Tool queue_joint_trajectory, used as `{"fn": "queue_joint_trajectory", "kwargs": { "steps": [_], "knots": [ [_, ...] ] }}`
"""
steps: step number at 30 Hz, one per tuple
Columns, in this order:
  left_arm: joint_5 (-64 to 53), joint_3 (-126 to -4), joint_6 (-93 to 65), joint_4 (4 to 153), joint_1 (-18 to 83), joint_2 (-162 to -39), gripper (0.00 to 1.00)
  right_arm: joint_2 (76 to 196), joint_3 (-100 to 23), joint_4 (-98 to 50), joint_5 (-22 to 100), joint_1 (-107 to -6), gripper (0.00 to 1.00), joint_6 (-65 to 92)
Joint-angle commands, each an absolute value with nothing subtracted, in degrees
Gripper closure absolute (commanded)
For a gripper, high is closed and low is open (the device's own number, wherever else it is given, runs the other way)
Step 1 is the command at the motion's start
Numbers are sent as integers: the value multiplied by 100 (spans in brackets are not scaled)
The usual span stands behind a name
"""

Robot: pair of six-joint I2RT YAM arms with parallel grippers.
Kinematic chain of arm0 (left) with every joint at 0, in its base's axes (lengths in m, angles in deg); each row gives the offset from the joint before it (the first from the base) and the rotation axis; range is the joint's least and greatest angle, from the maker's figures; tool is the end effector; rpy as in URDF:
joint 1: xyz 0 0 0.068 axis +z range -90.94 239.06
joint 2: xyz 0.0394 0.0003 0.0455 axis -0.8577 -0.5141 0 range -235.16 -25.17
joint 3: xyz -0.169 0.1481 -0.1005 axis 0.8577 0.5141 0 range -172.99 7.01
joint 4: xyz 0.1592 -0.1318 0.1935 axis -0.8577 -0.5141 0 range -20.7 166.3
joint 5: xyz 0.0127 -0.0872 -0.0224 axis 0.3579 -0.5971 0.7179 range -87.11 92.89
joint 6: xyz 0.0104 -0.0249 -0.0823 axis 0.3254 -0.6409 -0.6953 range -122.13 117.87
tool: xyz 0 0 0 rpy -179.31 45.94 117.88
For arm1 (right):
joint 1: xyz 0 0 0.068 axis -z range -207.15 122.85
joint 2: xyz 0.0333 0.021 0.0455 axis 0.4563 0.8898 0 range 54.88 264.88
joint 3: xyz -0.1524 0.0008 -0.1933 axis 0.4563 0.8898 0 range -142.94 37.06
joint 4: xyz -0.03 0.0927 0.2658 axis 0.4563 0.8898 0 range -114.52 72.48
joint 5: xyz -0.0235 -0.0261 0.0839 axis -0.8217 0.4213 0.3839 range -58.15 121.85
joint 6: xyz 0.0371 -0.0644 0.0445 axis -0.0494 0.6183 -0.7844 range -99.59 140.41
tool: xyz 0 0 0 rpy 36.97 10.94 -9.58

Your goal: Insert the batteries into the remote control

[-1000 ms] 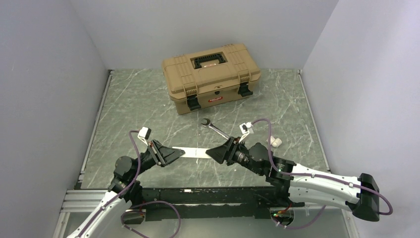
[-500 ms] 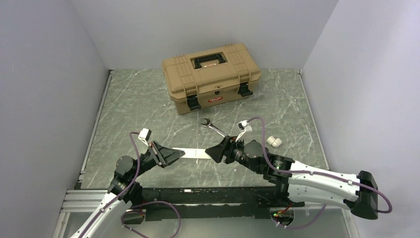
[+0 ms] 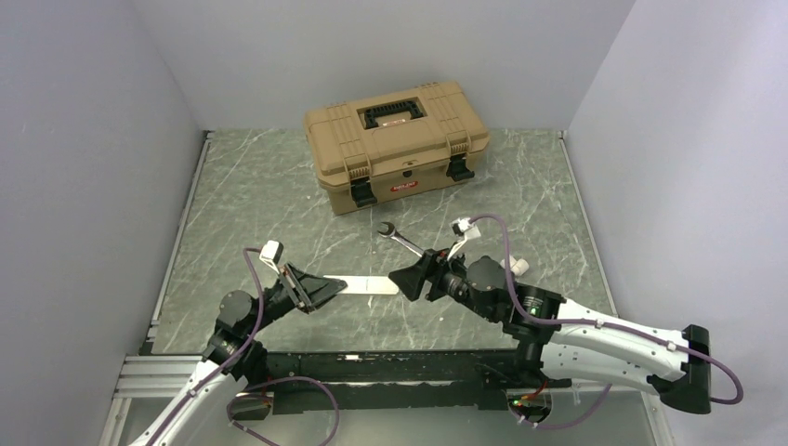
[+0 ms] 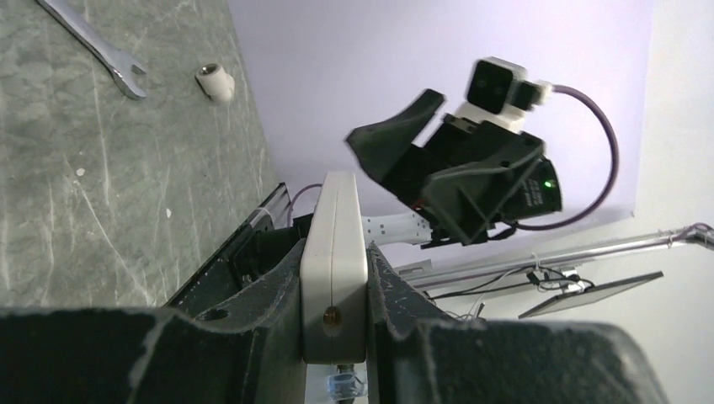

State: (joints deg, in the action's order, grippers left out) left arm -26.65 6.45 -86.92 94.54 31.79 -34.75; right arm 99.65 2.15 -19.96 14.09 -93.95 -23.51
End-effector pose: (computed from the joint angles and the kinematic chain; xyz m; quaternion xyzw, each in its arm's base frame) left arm 0.1603 -0.1251 0.1926 -0.1312 0.6427 -0.7031 0.2745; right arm 0.1274 0.2379 0.2565 -0.0621 0.7840 0.4289 0.4445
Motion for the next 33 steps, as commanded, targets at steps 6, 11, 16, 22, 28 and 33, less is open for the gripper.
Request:
{"fn": "queue_joint_trajectory", "kwargs": {
  "steps": [6,11,16,22,28,33],
  "knots": [
    [-1703,513,-8847,8563,3158,-3409,100,10136,-647,-1847,321,-9423,27,-908],
    [-1069,-86,-8686,7508,3159,-3177,100,10623,-874,-2060,-388,-9638,29,-678],
    [-742,-257,-8727,7153,3157,-3020,100,11193,-976,-2256,-1154,-9936,33,-991],
    [-749,-347,-8726,7095,3154,-3009,100,11591,-713,-3025,-1173,-10023,33,-1437],
    [-784,-407,-8694,7044,3155,-3001,100,11842,-691,-3494,-965,-10028,37,-1379],
    [-753,-409,-8759,6955,3157,-2882,100,11983,-673,-3486,-833,-10024,41,-1401]
  ]
}}
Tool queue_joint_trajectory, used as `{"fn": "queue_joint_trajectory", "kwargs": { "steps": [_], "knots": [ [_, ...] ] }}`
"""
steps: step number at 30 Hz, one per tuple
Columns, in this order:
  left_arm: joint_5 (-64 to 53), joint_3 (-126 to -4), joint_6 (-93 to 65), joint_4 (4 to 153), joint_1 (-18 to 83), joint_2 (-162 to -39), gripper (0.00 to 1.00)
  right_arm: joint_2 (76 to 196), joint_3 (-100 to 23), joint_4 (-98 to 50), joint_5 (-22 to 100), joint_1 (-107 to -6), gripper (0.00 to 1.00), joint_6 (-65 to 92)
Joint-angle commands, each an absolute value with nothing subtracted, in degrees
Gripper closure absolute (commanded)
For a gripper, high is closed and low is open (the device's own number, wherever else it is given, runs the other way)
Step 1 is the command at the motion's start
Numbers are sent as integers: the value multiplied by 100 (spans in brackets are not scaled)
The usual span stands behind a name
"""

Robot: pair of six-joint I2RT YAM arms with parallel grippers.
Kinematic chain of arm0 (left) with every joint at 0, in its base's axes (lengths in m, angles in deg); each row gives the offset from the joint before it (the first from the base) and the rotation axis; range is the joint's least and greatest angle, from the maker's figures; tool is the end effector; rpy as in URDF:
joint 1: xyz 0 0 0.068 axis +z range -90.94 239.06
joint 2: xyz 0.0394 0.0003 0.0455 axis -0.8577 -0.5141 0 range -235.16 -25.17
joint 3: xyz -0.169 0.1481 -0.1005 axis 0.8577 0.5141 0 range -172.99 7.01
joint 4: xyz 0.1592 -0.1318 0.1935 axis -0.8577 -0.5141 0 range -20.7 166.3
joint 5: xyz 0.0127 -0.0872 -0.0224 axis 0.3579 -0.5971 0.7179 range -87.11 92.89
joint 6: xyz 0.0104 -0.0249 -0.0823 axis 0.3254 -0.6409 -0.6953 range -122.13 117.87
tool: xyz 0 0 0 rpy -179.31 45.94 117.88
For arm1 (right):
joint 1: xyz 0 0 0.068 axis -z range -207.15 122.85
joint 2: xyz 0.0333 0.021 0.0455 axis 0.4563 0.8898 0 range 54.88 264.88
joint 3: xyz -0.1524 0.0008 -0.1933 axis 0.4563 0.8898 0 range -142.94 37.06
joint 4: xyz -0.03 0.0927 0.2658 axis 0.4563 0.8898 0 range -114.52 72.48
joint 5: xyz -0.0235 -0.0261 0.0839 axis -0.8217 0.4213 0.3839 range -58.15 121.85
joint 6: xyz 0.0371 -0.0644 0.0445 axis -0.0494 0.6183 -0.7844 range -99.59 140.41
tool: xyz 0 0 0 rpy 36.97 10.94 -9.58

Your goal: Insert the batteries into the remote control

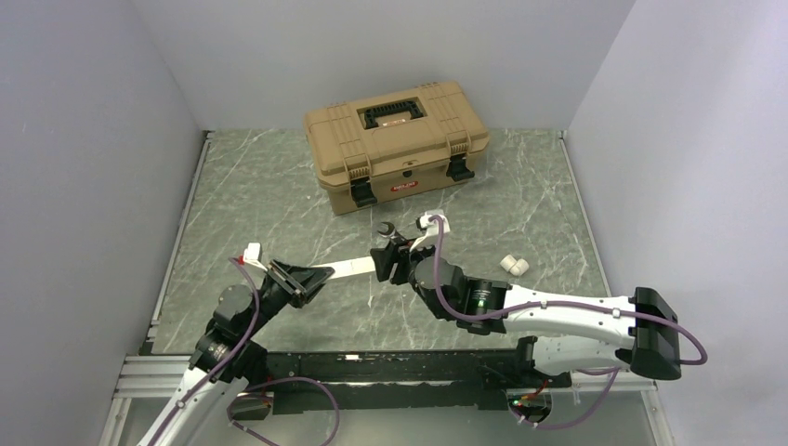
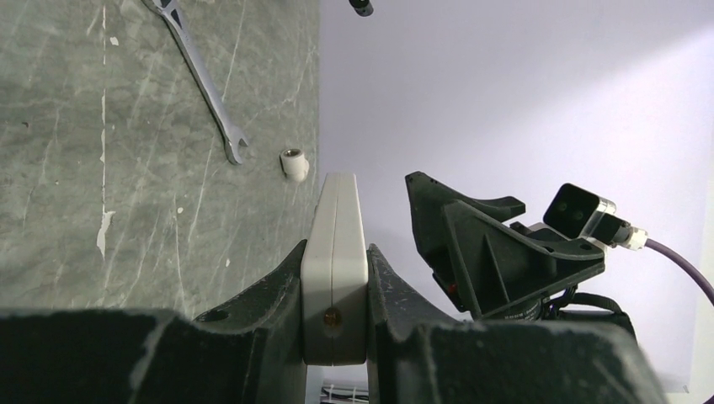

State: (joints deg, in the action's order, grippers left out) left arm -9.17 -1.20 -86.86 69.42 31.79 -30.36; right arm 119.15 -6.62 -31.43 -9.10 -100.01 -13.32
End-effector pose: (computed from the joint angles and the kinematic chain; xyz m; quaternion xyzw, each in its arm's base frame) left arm 0.1683 -0.1048 0.1989 -0.2863 0.6715 -0.6059 0.3161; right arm 0.1416 0.2886 0.2571 -0.0430 0.7664 0.2998 0.5664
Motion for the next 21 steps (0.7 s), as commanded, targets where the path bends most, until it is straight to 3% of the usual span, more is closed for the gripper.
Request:
{"fn": "queue_joint_trajectory", "kwargs": {
  "steps": [1,21],
  "knots": [
    [-742,-420,-8772,6920,3155,-2838,100,12016,-664,-3462,-834,-10021,41,-1430],
    [-722,-473,-8824,6789,3159,-2682,100,12329,-513,-3505,-685,-10016,47,-1630]
  ]
}}
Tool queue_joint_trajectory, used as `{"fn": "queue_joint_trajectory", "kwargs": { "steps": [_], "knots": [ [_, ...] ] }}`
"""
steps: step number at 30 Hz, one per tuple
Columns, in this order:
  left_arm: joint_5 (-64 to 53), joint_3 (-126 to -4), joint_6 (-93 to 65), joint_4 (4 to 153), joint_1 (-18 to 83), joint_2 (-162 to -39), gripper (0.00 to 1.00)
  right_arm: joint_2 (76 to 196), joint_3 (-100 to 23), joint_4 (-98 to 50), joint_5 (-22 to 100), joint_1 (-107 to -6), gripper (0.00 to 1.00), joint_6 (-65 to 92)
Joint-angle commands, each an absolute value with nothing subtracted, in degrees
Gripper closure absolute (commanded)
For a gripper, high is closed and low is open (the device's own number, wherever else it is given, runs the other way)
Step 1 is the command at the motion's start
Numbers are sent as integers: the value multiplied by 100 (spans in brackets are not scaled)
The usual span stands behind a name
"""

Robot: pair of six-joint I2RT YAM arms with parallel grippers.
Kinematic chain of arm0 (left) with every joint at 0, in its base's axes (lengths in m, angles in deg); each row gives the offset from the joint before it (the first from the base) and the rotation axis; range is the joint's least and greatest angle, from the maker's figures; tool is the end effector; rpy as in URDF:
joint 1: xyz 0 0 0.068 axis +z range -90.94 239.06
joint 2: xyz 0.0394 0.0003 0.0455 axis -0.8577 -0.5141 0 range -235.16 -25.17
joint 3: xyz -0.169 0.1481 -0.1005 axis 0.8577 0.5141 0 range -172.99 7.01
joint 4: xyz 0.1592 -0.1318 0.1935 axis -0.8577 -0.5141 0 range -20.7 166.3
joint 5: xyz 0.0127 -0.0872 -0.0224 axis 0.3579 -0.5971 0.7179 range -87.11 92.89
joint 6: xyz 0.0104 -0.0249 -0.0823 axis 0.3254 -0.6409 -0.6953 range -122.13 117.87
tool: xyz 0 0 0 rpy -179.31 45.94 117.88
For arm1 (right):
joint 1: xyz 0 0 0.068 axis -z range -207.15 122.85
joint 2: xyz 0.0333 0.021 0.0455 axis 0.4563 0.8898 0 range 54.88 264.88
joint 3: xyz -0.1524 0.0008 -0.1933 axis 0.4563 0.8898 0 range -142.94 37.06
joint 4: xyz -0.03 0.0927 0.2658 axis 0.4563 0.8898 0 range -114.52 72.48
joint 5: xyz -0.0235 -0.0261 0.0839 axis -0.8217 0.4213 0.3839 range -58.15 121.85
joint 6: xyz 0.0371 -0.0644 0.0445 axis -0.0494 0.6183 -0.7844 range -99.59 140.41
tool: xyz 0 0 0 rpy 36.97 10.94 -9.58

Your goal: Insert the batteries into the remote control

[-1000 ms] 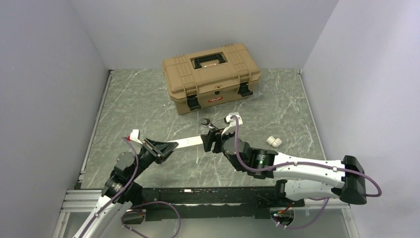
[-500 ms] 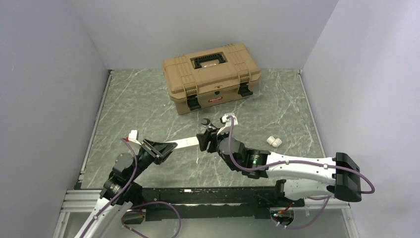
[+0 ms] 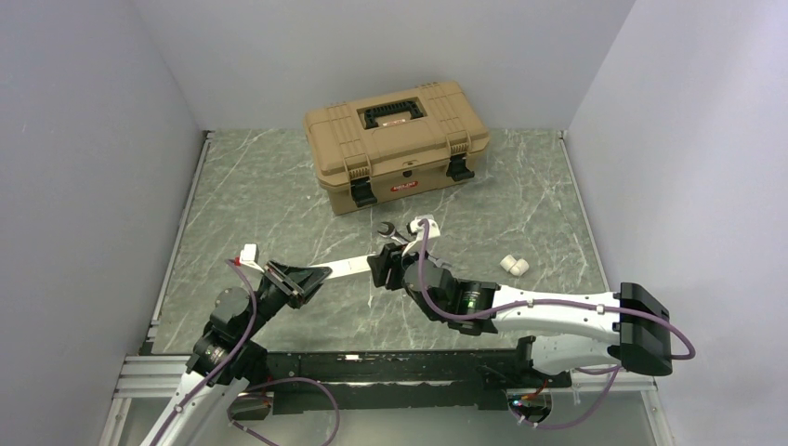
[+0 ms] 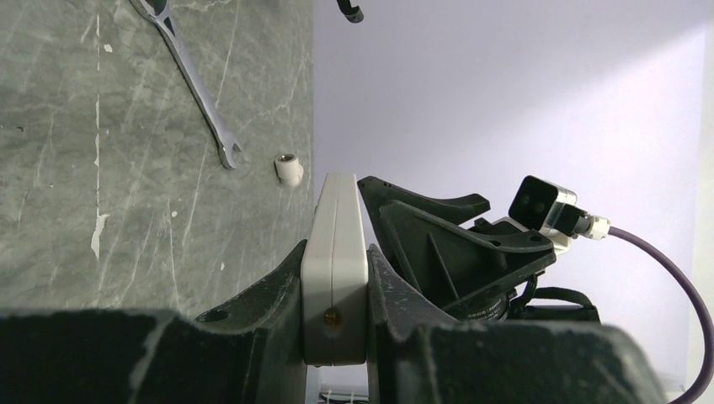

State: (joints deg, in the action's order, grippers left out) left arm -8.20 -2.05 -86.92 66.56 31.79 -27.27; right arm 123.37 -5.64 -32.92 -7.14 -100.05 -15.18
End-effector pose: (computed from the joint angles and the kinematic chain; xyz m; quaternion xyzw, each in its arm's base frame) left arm 0.1635 -0.1009 0.2070 -0.2883 0.6639 -0.6085 0.3255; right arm 0.1426 0.2995 0.2309 -0.0558 0.7829 0.2959 0.5443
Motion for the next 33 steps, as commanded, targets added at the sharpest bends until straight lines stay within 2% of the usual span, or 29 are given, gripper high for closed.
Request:
{"fn": "queue_joint_trajectory", "kwargs": {
  "steps": [1,25,33],
  "knots": [
    [-712,-464,-8826,6793,3156,-2673,100,12339,-507,-3490,-683,-10014,47,-1637],
    [-791,-352,-8939,7009,3156,-2682,100,12461,-412,-3427,-692,-9980,49,-1781],
    [-783,-350,-8949,7023,3154,-2683,100,12576,-488,-3304,-597,-9973,54,-1808]
  ]
}}
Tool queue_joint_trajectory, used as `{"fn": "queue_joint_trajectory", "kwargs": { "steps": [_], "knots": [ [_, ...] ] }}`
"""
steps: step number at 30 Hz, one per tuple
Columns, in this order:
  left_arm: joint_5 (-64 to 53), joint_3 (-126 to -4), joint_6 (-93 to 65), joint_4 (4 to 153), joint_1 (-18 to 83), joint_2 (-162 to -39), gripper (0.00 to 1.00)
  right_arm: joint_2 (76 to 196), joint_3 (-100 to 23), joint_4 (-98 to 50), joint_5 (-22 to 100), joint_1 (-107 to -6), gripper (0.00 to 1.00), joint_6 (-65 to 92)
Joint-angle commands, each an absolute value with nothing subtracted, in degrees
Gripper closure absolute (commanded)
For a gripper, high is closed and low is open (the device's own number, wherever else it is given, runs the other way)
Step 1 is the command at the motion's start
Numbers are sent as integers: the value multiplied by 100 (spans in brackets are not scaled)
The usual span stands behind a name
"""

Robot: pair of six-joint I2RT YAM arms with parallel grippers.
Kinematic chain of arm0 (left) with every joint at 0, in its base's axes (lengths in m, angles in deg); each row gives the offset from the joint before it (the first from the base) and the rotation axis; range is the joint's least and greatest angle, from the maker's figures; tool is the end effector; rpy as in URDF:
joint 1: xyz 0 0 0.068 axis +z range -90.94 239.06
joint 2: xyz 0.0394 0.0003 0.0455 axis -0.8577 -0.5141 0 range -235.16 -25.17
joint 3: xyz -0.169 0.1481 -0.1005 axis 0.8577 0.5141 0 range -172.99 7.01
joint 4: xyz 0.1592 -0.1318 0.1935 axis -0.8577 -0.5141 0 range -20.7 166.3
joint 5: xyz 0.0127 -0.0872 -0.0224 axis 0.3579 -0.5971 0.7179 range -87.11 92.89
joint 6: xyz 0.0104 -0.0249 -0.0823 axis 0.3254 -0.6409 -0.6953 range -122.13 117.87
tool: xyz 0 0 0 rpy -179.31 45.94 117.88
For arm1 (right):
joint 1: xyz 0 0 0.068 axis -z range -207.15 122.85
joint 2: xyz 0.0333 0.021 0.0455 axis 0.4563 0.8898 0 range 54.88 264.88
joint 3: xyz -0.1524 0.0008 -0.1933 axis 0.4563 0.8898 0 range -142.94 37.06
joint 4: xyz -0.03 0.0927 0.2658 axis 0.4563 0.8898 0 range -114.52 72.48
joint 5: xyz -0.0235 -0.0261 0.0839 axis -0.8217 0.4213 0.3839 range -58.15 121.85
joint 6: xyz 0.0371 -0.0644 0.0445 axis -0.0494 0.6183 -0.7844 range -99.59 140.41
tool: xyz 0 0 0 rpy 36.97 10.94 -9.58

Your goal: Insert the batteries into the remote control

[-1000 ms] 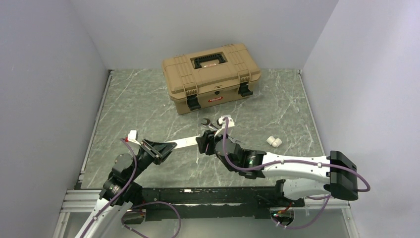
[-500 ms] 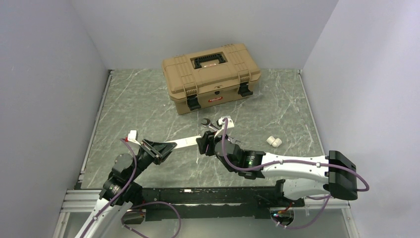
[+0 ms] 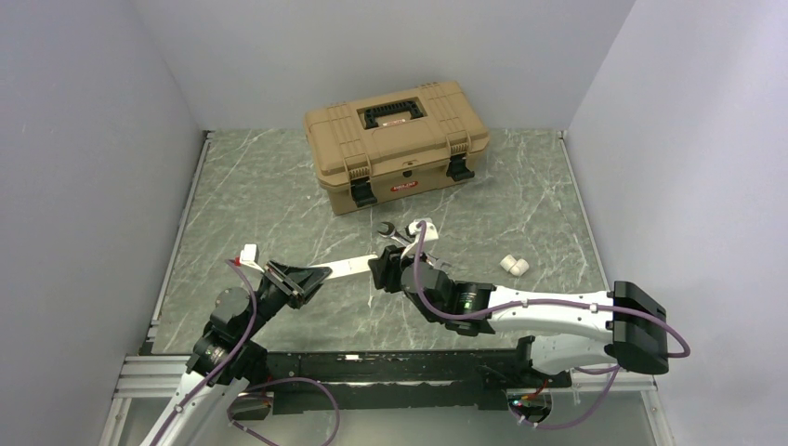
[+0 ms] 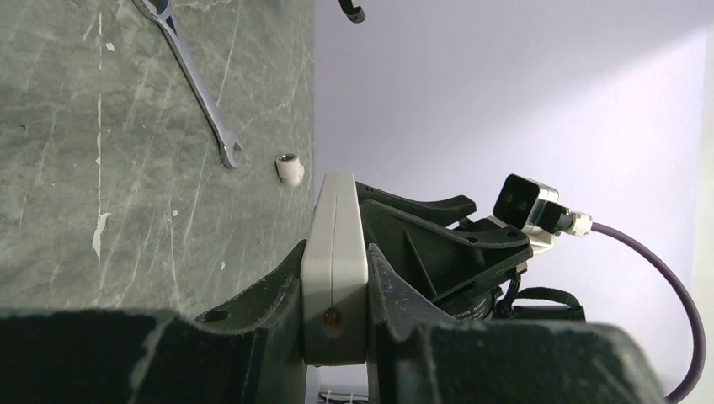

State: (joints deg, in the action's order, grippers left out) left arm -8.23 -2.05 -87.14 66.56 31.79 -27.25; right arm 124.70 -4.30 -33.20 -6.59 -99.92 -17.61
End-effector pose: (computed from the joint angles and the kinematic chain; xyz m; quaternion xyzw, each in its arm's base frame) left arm 0.1634 -0.1009 0.2071 -0.2893 0.6633 -0.6093 0.3243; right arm 0.1429 0.2999 0.2150 -0.0499 0.7937 0.2942 0.5300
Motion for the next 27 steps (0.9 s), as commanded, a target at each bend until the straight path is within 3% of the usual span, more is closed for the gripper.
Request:
{"fn": "queue_joint_trajectory", "kwargs": {
  "steps": [1,27],
  "knots": [
    [-783,-352,-8949,7023,3156,-2680,100,12594,-507,-3270,-583,-9969,54,-1804],
    [-768,-318,-8976,7166,3153,-2734,100,12822,-662,-3202,-259,-9987,63,-1772]
  ]
}}
